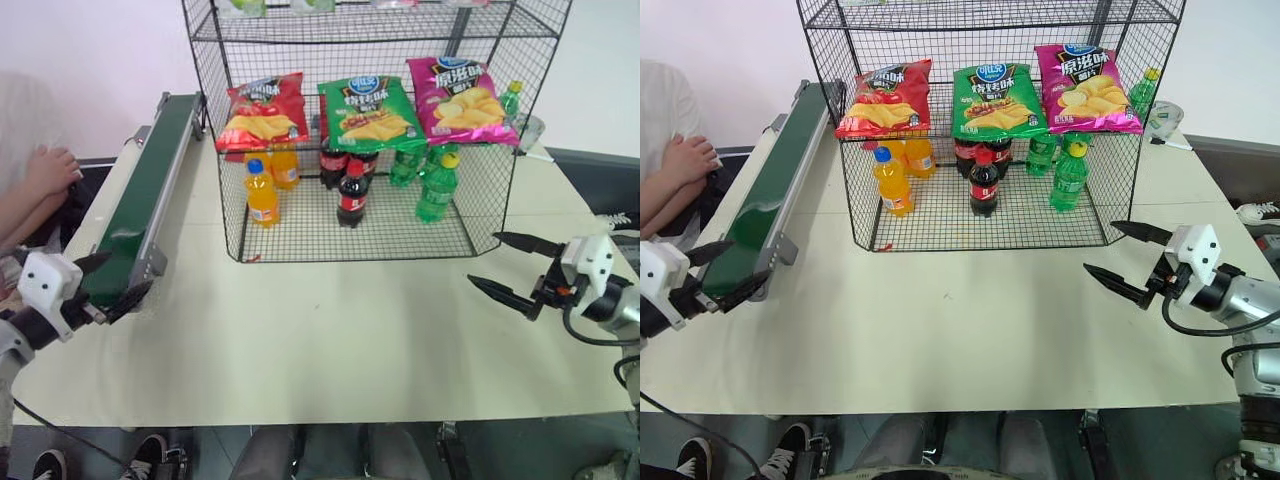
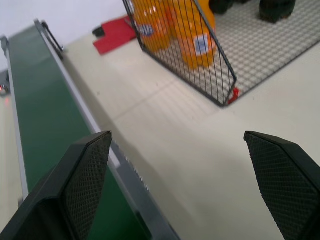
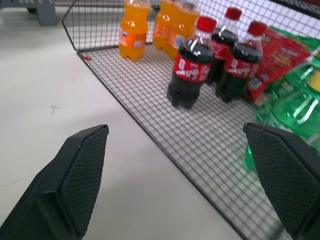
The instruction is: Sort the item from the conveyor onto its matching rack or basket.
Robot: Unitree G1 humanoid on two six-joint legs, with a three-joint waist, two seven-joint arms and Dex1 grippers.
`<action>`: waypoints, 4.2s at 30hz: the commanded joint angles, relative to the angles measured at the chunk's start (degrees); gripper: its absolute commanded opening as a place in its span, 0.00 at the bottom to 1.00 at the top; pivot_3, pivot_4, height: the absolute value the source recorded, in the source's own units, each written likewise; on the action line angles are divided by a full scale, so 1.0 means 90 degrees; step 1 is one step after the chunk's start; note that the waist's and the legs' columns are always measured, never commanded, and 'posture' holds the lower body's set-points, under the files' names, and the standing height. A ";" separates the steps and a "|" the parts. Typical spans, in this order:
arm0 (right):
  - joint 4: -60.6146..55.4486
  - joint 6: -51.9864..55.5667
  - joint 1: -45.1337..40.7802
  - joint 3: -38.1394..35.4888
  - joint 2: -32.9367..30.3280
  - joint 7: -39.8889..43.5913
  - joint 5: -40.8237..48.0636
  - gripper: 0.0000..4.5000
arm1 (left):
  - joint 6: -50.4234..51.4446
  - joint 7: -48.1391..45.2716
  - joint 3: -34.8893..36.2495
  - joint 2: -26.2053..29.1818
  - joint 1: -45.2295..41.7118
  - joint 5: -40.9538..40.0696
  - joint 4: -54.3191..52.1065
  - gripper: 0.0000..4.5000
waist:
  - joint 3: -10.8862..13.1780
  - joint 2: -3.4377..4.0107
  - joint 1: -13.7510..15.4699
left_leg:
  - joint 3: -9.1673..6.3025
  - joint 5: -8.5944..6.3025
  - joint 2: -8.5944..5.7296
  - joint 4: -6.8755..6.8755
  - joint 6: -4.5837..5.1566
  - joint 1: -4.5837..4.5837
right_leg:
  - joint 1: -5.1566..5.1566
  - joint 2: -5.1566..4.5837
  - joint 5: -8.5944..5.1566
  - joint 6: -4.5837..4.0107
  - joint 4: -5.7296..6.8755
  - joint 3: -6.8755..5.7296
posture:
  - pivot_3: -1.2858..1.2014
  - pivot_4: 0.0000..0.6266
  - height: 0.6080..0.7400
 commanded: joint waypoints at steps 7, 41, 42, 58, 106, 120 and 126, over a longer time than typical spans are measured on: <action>0.0158 -0.0092 0.0246 -0.0578 -0.0353 0.0149 0.0056 1.00 | -0.0208 0.0026 0.0482 0.0118 0.0147 0.0075 0.0236 0.99 | 0.0000 0.0000 0.0019 | 0.0000 0.0000 0.0002 0.0000 0.0001 0.0003 | -0.0006 0.0000 0.0000 -0.0002 -0.0004 -0.0001 | 0.52 0.24 1.00; 0.0363 -0.0333 0.0034 -0.0400 -0.0259 0.0025 -0.0065 1.00 | -0.0943 -0.0212 0.0229 0.0082 -0.0247 0.0266 0.0667 0.99 | 0.0001 0.0001 0.0007 | 0.0000 0.0000 0.0003 -0.0002 0.0000 0.0003 | -0.0003 0.0002 0.0002 -0.0002 -0.0009 -0.0001 | 0.52 0.24 1.00; 0.0366 -0.0344 0.0036 -0.0398 -0.0259 0.0025 -0.0068 1.00 | -0.0949 -0.0210 0.0225 0.0080 -0.0255 0.0267 0.0685 0.99 | 0.0001 0.0001 0.0007 | 0.0000 0.0000 0.0003 -0.0002 0.0000 0.0003 | -0.0003 0.0002 0.0002 -0.0003 -0.0009 -0.0001 | 0.52 0.24 1.00; 0.0298 -0.0291 0.0029 -0.0314 -0.0224 -0.0015 -0.0059 1.00 | -0.0972 -0.0452 0.0189 0.0029 -0.0045 0.0246 0.0629 0.99 | 0.0001 0.0001 0.0004 | 0.0000 0.0000 0.0003 -0.0003 0.0000 0.0003 | -0.0002 0.0002 0.0002 -0.0003 -0.0009 -0.0001 | 0.52 0.24 1.00; -0.2529 0.1843 -0.0514 0.2110 0.1210 -0.0067 0.0842 1.00 | -0.5909 0.4137 0.0725 0.0444 0.1611 0.5047 0.2266 0.99 | -0.0002 -0.0009 0.0049 | 0.0000 -0.0002 0.0009 -0.0014 0.0001 0.0003 | -0.0016 0.0010 0.0006 -0.0007 -0.0019 -0.0003 | 0.52 0.24 1.00; -0.2097 0.1459 -0.0588 0.2120 0.1349 0.0031 0.0516 1.00 | -0.5708 0.7787 -0.0513 0.1632 0.1564 0.7504 0.3669 0.99 | -0.0002 -0.0010 0.0049 | 0.0001 -0.0003 0.0010 -0.0016 0.0001 0.0006 | -0.0017 0.0020 0.0007 -0.0004 -0.0012 -0.0004 | 0.52 0.24 1.00; -0.2039 0.1468 -0.0732 0.2103 0.1453 -0.0121 0.0509 1.00 | -0.5733 0.7932 -0.1182 0.1529 0.0948 0.7071 0.4131 0.99 | -0.0003 -0.0013 0.0039 | 0.0001 -0.0002 0.0010 -0.0015 0.0000 0.0006 | -0.0018 0.0020 0.0007 -0.0003 -0.0008 -0.0004 | 0.52 0.24 1.00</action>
